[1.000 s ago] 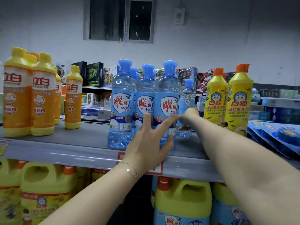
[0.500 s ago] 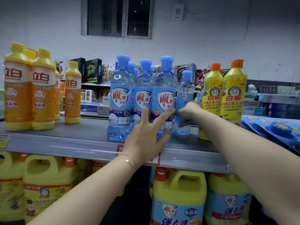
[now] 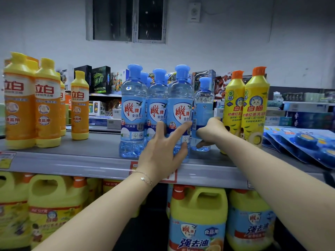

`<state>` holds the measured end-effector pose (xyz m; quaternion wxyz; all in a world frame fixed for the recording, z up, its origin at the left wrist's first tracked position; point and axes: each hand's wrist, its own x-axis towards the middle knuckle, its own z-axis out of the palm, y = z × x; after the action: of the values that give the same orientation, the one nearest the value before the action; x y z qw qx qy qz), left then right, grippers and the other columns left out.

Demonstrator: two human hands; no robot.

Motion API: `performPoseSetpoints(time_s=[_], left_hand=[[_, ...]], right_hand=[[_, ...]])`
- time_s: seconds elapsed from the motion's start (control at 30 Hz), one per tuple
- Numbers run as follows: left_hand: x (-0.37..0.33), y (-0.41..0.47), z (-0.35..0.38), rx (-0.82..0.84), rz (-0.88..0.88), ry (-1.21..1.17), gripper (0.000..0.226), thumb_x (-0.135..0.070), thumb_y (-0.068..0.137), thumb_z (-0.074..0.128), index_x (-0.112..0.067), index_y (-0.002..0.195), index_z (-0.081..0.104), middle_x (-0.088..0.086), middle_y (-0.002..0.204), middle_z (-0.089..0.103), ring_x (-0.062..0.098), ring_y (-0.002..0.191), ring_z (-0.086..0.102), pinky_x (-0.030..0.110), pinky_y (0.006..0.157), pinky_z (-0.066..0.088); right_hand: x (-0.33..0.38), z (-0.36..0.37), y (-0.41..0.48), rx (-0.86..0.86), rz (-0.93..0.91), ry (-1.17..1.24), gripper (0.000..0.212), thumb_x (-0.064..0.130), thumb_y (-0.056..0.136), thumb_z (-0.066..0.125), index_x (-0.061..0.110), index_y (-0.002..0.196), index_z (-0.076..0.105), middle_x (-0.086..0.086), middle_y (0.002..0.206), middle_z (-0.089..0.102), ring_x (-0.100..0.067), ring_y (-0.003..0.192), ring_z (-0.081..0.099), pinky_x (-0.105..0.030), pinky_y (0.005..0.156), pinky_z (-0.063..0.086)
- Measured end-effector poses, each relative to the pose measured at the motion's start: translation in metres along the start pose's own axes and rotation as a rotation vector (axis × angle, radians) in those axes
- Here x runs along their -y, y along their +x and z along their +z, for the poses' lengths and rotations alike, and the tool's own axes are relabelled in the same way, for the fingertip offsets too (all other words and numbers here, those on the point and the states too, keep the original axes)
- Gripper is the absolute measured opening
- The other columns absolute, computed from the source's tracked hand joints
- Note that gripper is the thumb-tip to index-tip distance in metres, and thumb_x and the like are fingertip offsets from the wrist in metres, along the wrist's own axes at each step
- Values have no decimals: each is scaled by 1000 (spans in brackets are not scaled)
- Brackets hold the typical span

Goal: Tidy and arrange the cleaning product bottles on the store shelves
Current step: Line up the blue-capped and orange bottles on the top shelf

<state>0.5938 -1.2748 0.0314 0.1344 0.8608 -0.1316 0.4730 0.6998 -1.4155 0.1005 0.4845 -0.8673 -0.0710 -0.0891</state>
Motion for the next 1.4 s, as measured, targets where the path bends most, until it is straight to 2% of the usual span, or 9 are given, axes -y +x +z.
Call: performPoseSetpoints(time_s=[0.2, 0.4, 0.53, 0.73, 0.87, 0.97, 1.13, 1.33, 1.4], left_hand=[[1, 0, 2, -6, 6, -3, 53, -39, 94, 47, -46, 141, 24, -2, 106, 27, 18, 66, 45, 30, 56, 49], [2, 0, 2, -45, 44, 15, 51, -44, 93, 37, -43, 142, 25, 0, 100, 38, 17, 60, 43, 28, 52, 45], [2, 0, 3, -88, 71, 31, 52, -40, 94, 40, -35, 145, 33, -5, 91, 35, 13, 55, 37, 23, 50, 37], [0, 0, 4, -81, 74, 32, 52, -38, 93, 42, -33, 144, 34, -3, 88, 42, 19, 60, 49, 27, 48, 46], [-2, 0, 1, -74, 59, 104, 51, -41, 92, 40, -35, 142, 33, -2, 82, 50, 19, 53, 51, 24, 43, 42], [-5, 0, -2, -68, 46, 125, 51, -43, 93, 36, -38, 143, 29, -6, 79, 39, 20, 50, 49, 23, 44, 37], [-6, 0, -4, -53, 37, 91, 52, -43, 95, 38, -40, 145, 24, -5, 82, 41, 22, 53, 50, 29, 47, 47], [-7, -1, -4, -37, 7, 102, 52, -40, 96, 42, -38, 146, 27, -6, 83, 39, 22, 57, 51, 31, 50, 50], [-8, -1, -5, -18, -18, 109, 51, -41, 98, 41, -38, 146, 26, -5, 85, 41, 24, 60, 54, 32, 53, 50]], right_hand=[[-10, -2, -8, 18, -107, -64, 42, 22, 77, 69, 12, 114, 52, -8, 87, 59, -21, 47, 64, -25, 46, 52], [-13, -4, -11, 28, -53, 17, 57, 19, 78, 70, 12, 121, 33, -11, 99, 58, -24, 57, 70, -25, 46, 53], [-16, -3, -14, 15, -69, 4, 58, 14, 75, 75, 9, 120, 38, -12, 101, 61, -29, 74, 70, -32, 56, 59], [-16, -8, -31, -3, -208, -29, 45, 31, 70, 82, 19, 104, 55, 0, 92, 62, -20, 61, 64, -25, 47, 50], [-13, -12, -34, 40, -184, -49, 37, 19, 73, 78, 18, 102, 56, 0, 87, 62, -22, 61, 67, -30, 55, 58], [-14, -14, -35, 68, -139, -19, 45, 12, 72, 78, 13, 110, 53, -7, 96, 63, -24, 64, 70, -32, 55, 59], [-15, -16, -42, 75, -180, -57, 58, 21, 72, 81, 13, 116, 46, -7, 103, 60, -23, 65, 65, -23, 42, 47], [-18, -23, -51, 128, -229, -99, 54, 28, 68, 83, 19, 110, 50, -5, 97, 65, -24, 59, 64, -39, 62, 58], [-18, -27, -55, 128, -240, -64, 56, 29, 64, 86, 20, 107, 52, -2, 97, 64, -23, 62, 62, -35, 55, 56]])
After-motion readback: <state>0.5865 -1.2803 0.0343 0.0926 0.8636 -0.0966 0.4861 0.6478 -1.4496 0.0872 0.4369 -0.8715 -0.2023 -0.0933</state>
